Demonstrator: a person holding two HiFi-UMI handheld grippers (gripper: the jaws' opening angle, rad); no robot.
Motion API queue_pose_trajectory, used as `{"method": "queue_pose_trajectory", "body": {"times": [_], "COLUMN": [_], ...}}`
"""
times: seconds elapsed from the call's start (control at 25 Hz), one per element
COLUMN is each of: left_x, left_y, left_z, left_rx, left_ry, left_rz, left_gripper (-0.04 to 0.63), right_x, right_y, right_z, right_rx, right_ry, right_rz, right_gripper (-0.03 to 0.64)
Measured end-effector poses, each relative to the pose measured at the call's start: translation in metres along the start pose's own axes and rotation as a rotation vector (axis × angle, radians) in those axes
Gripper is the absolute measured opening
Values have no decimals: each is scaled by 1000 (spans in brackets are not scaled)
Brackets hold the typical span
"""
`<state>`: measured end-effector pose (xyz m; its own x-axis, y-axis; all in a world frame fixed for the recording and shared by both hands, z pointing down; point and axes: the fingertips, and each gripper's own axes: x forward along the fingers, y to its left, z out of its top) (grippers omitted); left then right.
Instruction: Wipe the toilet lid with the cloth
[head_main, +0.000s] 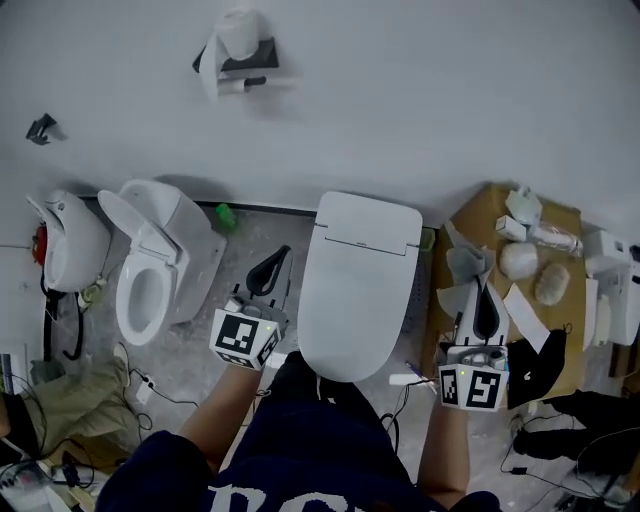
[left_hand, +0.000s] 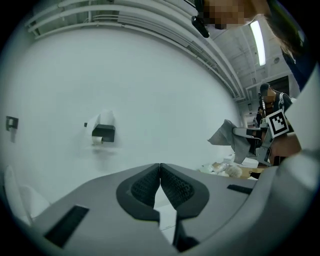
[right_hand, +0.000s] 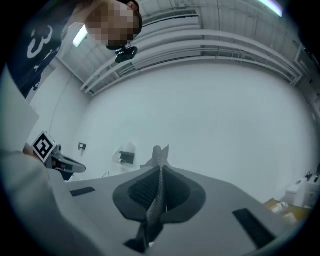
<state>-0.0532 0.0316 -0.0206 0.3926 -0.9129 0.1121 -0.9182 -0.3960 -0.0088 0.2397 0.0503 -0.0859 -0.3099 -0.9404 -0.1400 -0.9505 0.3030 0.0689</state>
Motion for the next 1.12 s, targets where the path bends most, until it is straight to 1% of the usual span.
{"method": "queue_pose_trajectory", "body": {"times": [0.08, 0.2, 0.44, 0.6, 0.76, 1.0, 1.12], "left_x": [-8, -16, -31, -41, -44, -42, -45], "left_y": [-5, -13, -26, -32, -38, -45, -52], "left_z": [18, 41, 70, 79, 84, 86, 86], "left_rx": [12, 29, 31, 27, 39, 39, 43], "left_ry": [-17, -38, -76, -90, -102, -109, -116], "left_rz": [4, 4, -1, 4, 4, -1, -2], "left_gripper": [20, 20, 21, 20, 20, 20, 20], "right_x": [-3, -8, -22, -33, -34, -28, -32], "right_y": [2, 6, 4, 1, 4, 5, 2], "right_z": [22, 44, 71, 84, 90, 92, 92], "right_rx": [22, 11, 9, 22, 19, -10, 4], "right_ry": [-29, -54, -88, -105, -118, -112, -119], "right_rz": [3, 16, 24, 20, 27, 23, 24], "right_gripper": [21, 21, 21, 21, 21, 21, 21]}}
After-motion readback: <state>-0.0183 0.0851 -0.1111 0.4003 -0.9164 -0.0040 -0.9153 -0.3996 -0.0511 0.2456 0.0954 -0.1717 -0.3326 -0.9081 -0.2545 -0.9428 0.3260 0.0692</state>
